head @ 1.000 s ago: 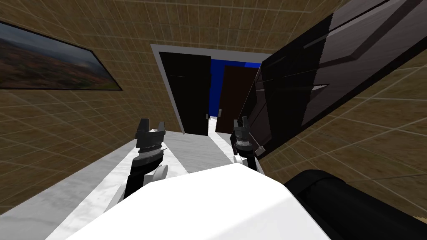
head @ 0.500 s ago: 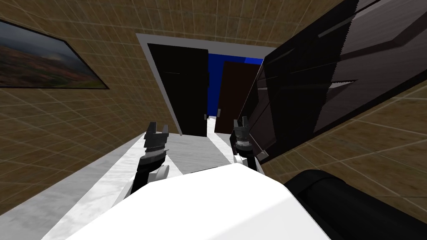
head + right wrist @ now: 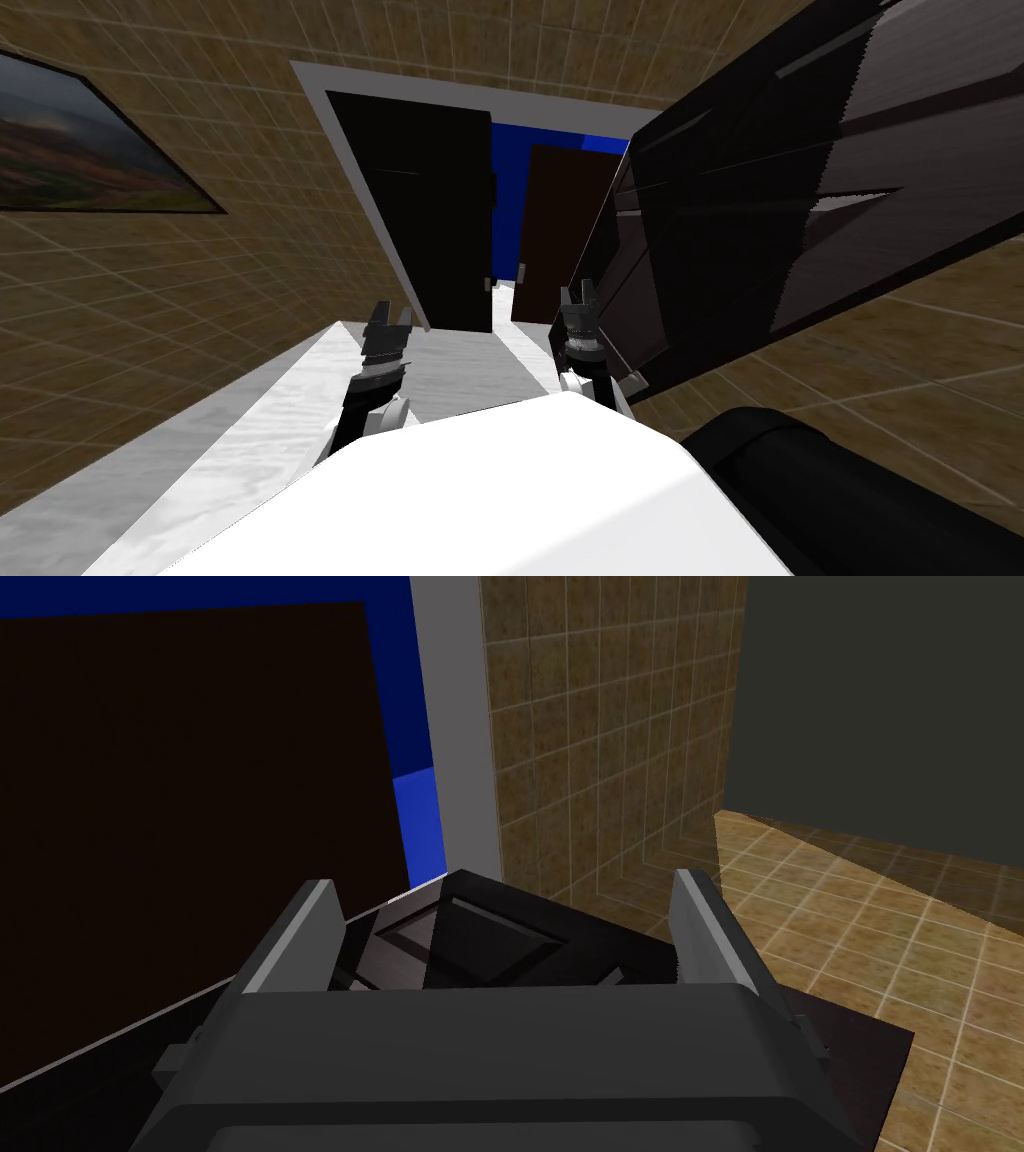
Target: Pull the door open
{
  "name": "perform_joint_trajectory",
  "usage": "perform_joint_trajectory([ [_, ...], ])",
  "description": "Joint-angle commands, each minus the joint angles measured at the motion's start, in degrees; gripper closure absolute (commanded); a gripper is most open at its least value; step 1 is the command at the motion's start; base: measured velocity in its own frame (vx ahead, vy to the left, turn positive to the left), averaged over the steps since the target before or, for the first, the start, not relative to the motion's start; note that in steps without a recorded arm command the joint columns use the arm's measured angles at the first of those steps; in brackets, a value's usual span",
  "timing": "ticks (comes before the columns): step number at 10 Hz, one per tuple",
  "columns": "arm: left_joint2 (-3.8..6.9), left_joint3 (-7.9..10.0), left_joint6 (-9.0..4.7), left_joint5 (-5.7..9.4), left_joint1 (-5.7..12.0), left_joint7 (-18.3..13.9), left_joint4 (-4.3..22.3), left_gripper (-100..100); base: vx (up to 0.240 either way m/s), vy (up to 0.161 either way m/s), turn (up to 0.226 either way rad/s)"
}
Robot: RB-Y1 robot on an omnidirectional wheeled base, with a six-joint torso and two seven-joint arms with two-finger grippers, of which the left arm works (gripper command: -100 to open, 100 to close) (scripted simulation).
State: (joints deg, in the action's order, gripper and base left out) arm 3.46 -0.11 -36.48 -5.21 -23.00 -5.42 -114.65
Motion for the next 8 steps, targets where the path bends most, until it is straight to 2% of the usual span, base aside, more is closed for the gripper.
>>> perform_joint_trajectory([
  [1,0.67,0.19,0.02,0.29,0.26,-0.43,1.70,-100,0.146,-0.035,-0.071],
  [8,2.17,0.49,-1.34,1.00,2.02,-1.37,10.23,-100,0.107,-0.034,-0.053],
])
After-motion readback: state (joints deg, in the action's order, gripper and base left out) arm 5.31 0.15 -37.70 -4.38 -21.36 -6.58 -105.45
